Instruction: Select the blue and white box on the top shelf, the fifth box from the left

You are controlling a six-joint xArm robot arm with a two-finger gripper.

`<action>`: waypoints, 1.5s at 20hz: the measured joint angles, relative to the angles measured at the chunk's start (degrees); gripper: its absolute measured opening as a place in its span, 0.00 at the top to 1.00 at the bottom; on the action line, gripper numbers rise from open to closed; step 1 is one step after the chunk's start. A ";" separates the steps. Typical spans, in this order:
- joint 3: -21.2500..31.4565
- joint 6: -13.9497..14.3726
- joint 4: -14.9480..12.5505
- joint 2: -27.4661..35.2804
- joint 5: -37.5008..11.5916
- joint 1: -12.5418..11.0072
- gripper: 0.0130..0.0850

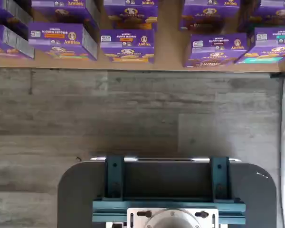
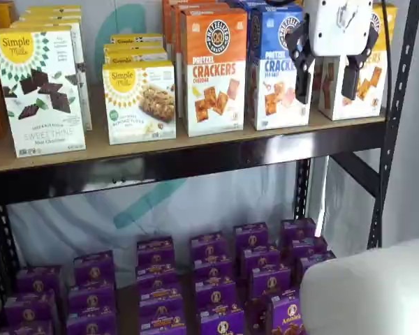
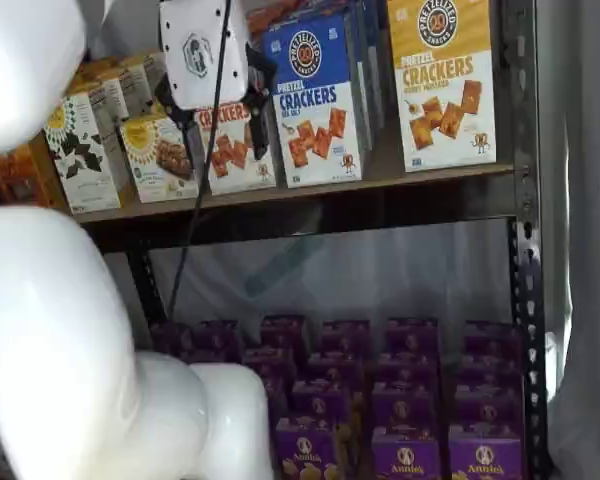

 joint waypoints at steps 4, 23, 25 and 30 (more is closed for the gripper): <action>0.82 -1.02 1.87 -0.89 -1.43 -1.77 0.00; -2.85 -3.30 -2.71 6.51 -15.30 -2.62 0.00; -4.18 -3.83 -2.31 8.32 -15.99 -3.25 0.00; -6.39 -4.68 -1.80 11.31 -17.74 -4.20 0.00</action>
